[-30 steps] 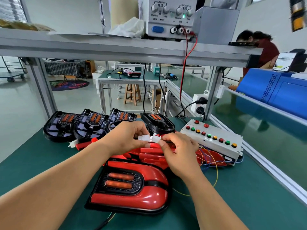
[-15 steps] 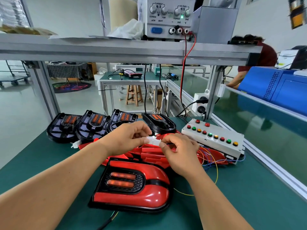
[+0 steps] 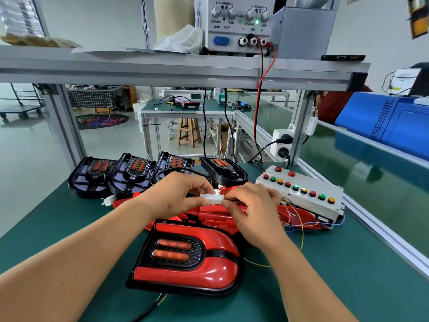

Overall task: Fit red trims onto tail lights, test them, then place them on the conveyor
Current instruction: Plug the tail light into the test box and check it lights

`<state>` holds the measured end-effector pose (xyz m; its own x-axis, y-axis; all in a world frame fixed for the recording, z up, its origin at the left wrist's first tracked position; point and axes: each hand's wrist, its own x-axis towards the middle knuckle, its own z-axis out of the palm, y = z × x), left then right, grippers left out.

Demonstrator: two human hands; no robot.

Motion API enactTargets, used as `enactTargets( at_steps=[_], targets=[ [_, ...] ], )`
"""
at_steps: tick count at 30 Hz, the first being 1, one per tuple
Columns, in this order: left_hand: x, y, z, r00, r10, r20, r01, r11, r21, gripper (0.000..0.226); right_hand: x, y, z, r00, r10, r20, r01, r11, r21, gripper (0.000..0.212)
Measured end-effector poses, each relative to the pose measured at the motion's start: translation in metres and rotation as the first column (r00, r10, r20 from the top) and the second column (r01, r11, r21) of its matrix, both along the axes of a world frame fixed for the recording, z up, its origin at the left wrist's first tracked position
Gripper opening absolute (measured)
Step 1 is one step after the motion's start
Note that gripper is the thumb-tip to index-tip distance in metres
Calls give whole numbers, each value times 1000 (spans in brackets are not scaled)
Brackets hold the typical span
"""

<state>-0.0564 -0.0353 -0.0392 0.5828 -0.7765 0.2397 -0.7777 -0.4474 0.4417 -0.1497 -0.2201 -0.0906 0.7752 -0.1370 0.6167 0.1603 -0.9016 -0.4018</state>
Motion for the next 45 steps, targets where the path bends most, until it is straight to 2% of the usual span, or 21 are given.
enactTargets(
  at_steps=[4, 8, 13, 17, 22, 27, 29, 32, 34, 36, 39, 41, 45],
  targets=[
    [-2, -1, -4, 1000, -2, -18, 1, 999, -53, 17, -1, 4, 0, 1000, 16, -7, -16, 1000, 3, 12],
    [-4, -4, -7, 999, 53, 11, -52, 998, -29, 19, 0, 2, -1, 999, 29, -46, -30, 999, -13, 8],
    [-5, -6, -6, 998, 70, 2, -70, 997, -23, 20, 0, 2, -3, 996, -38, -80, 31, 995, -90, 12],
    [-7, -8, -5, 999, 45, -2, -44, 999, 8, 17, 1, 1, -3, 996, 50, -68, -59, 989, -132, 16],
    [-11, -12, -10, 999, 36, 8, -36, 999, -11, 19, 1, 1, -3, 997, 68, -27, -71, 983, -171, 16],
    [-9, -5, -9, 994, 109, -28, -107, 992, 72, 29, 4, -1, -11, 998, -21, -65, 9, 983, -183, 15],
    [-7, 8, -8, 983, 173, -59, -173, 985, 1, 35, 7, -2, -16, 986, -110, -127, 88, 982, -170, 18],
    [-8, 37, -17, 926, 353, -132, -375, 899, -227, 35, 11, -6, -24, 952, -222, -210, 194, 970, -149, 20],
    [-13, 56, -29, 859, 462, -223, -510, 813, -280, 35, 13, -8, -26, 944, -257, -207, 229, 962, -150, 18],
    [-20, 69, -44, 804, 514, -300, -585, 773, -245, 31, 14, -9, -27, 944, -256, -210, 229, 962, -146, 17],
    [-30, 77, -59, 774, 546, -321, -609, 780, -142, 20, 14, -10, -26, 940, -245, -239, 220, 967, -128, 17],
    [-35, 75, -62, 757, 554, -347, -617, 781, -99, 25, 14, -9, -25, 935, -249, -252, 222, 966, -134, 16],
    [-43, 70, -70, 694, 490, -527, -610, 790, -68, 39, 13, -5, -24, 922, -257, -289, 222, 964, -148, 16]
  ],
)
